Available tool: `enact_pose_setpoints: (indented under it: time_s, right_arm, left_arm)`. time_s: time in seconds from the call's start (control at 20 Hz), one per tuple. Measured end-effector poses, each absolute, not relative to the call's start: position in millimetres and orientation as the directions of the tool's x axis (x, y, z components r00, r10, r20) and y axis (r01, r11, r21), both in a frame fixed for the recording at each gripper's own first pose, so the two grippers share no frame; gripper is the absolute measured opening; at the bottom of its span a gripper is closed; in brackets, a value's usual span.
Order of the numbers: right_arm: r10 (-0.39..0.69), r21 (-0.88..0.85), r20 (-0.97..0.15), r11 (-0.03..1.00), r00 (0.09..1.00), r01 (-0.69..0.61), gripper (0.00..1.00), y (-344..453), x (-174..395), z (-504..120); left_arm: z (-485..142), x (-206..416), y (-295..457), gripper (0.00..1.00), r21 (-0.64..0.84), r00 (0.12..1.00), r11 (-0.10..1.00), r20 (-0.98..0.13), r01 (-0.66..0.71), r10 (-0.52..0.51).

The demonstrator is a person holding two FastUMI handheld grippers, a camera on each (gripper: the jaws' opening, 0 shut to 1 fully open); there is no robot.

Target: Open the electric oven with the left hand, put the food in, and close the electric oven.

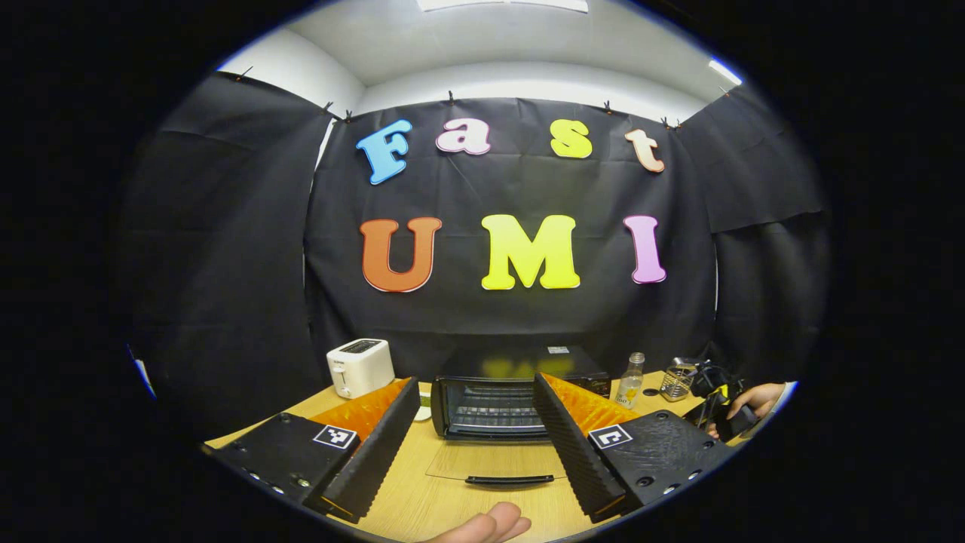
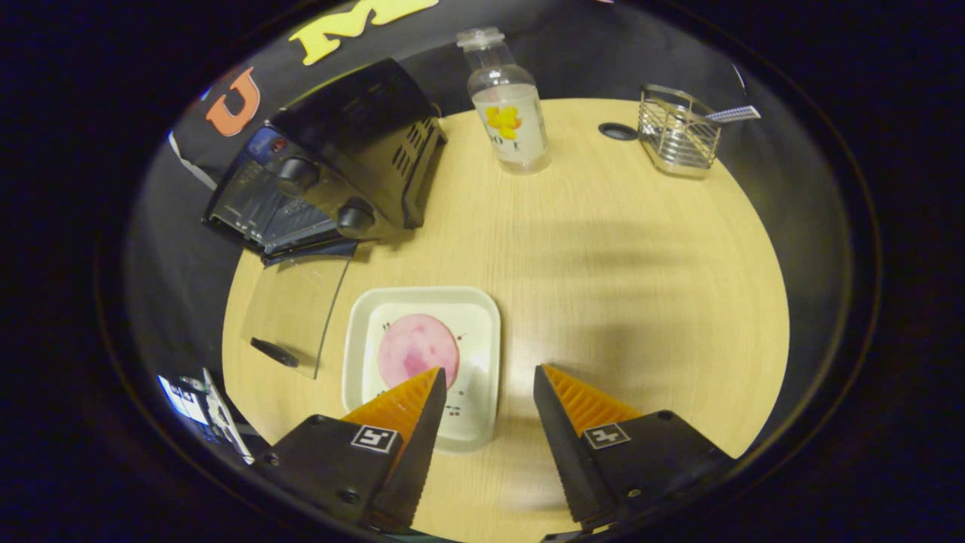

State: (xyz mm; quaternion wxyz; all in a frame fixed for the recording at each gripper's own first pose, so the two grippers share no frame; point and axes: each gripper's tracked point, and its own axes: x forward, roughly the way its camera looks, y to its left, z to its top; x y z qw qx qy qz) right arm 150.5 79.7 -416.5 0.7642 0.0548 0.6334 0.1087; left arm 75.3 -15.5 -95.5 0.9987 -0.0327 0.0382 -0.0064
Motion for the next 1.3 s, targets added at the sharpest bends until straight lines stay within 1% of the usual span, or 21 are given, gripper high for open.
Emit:
enact_pose_setpoints:
  time_s: [0.1, 0.15, 0.25, 0.35, 0.45, 0.5, 0.55, 0.6, 0.65, 0.7, 0.75, 0.85, 0.95, 1.0, 1.05, 1.2, 1.25, 1.3]
  right_arm:
    - [0.244, 0.234, -0.959, 0.969, 0.143, -0.083, 0.55, 84, 150, -426]
    - [0.284, 0.275, -0.952, 0.957, 0.115, -0.090, 0.41, 91, 145, -429]
    - [0.358, 0.346, -0.930, 0.929, 0.084, -0.129, 0.17, 97, 144, -427]
    - [0.405, 0.401, -0.912, 0.913, 0.058, -0.077, 0.03, 97, 146, -431]
    - [0.468, 0.466, -0.882, 0.883, 0.056, -0.048, 0.02, 95, 146, -430]
    - [0.494, 0.494, -0.866, 0.869, 0.081, -0.014, 0.04, 97, 147, -429]
    - [0.513, 0.515, -0.851, 0.857, 0.111, -0.005, 0.02, 95, 147, -429]
    - [0.523, 0.530, -0.838, 0.848, 0.154, 0.000, 0.02, 92, 148, -428]
    - [0.528, 0.538, -0.827, 0.843, 0.192, -0.003, 0.04, 89, 148, -427]
    - [0.528, 0.541, -0.817, 0.841, 0.232, -0.006, 0.02, 86, 150, -427]
    - [0.521, 0.540, -0.809, 0.842, 0.272, -0.004, 0.04, 81, 152, -427]
    - [0.504, 0.539, -0.795, 0.843, 0.338, 0.009, 0.04, 74, 156, -426]
    - [0.494, 0.541, -0.786, 0.841, 0.372, 0.027, 0.04, 66, 156, -422]
    - [0.487, 0.537, -0.785, 0.843, 0.383, 0.030, 0.02, 63, 155, -419]
    - [0.478, 0.531, -0.785, 0.847, 0.393, 0.031, 0.04, 61, 153, -415]
    - [0.452, 0.505, -0.796, 0.863, 0.403, 0.030, 0.04, 57, 148, -405]
    - [0.447, 0.501, -0.798, 0.865, 0.404, 0.032, 0.02, 55, 145, -400]
    - [0.448, 0.503, -0.796, 0.863, 0.406, 0.034, 0.04, 56, 142, -395]
  left_arm:
    - [-98, 77, -10, 0.96, -0.035, 0.997, 0.999, -0.074, -0.002, -0.001]
    - [-101, 77, -7, 0.96, -0.011, 0.997, 1.000, -0.077, -0.012, 0.011]
    - [-106, 77, -8, 0.95, 0.016, 0.996, 1.000, -0.092, -0.016, 0.017]
    - [-108, 78, -12, 0.95, 0.008, 0.995, 1.000, -0.099, -0.006, 0.006]
    - [-107, 76, -14, 0.95, -0.006, 0.995, 1.000, -0.099, 0.000, -0.001]
    - [-107, 76, -14, 0.95, -0.012, 0.995, 1.000, -0.100, 0.002, -0.003]
    - [-107, 74, -13, 0.95, -0.015, 0.995, 1.000, -0.099, 0.000, -0.001]
    - [-106, 74, -11, 0.95, -0.012, 0.995, 1.000, -0.096, -0.002, 0.001]
    - [-106, 72, -11, 0.95, -0.007, 0.996, 1.000, -0.092, -0.003, 0.003]
    - [-107, 69, -10, 0.95, -0.004, 0.996, 1.000, -0.093, -0.004, 0.004]
    - [-109, 67, -9, 0.95, -0.004, 0.995, 1.000, -0.095, -0.003, 0.003]
    - [-116, 67, -6, 0.95, -0.011, 0.994, 1.000, -0.110, -0.002, 0.001]
    - [-118, 67, -4, 0.95, -0.017, 0.993, 1.000, -0.117, 0.002, -0.004]
    - [-117, 66, -1, 0.95, -0.019, 0.993, 1.000, -0.115, 0.004, -0.006]
    - [-116, 65, 1, 0.95, -0.022, 0.994, 1.000, -0.110, 0.006, -0.008]
    - [-114, 63, 1, 0.95, -0.041, 0.995, 0.999, -0.097, 0.033, -0.036]
    - [-114, 62, 0, 0.95, -0.046, 0.995, 0.998, -0.094, 0.042, -0.046]
    - [-114, 61, 1, 0.95, -0.049, 0.994, 0.998, -0.093, 0.049, -0.054]
